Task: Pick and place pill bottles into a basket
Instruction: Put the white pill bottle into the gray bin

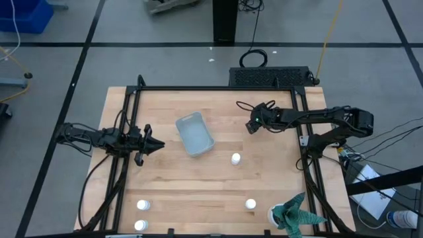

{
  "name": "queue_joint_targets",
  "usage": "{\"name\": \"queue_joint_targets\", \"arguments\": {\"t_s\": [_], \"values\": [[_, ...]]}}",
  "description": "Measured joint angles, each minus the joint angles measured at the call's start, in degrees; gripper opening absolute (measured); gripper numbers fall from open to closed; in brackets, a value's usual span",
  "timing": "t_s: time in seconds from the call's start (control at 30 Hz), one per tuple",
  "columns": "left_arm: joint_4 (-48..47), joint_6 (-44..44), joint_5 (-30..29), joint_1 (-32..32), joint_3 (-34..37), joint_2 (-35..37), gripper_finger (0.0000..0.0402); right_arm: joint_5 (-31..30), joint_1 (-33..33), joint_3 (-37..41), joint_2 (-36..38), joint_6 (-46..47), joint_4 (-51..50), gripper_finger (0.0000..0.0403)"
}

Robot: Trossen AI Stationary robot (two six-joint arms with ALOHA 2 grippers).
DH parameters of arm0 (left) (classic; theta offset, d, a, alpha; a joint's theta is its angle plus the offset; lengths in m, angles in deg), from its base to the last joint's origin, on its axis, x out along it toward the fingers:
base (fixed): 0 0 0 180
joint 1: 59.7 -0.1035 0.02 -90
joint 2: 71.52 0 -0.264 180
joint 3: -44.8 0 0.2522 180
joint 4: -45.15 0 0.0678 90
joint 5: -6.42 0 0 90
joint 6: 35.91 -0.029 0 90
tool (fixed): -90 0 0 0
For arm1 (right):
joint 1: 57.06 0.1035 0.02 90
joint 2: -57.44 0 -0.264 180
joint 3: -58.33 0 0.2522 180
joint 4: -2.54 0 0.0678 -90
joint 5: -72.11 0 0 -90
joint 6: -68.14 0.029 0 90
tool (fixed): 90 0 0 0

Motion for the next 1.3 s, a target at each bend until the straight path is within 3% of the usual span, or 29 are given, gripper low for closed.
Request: {"name": "queue_joint_targets", "arguments": {"t_s": [0.7,1.03,1.3], "values": [[-0.02,-0.15,0.05,0.00,0.02,-0.02,0.0058,1.70,0.00,-0.01,0.71,-0.39,1.09,0.0162],[-0.02,-0.33,-0.06,-0.01,0.04,-0.02,0.0058,2.71,3.07,-0.01,5.14,-5.19,9.85,0.0164],[0.18,-0.24,0.37,0.03,0.09,-0.02,0.0058,3.09,10.62,-0.29,6.00,-14.59,30.35,0.0160]]}}
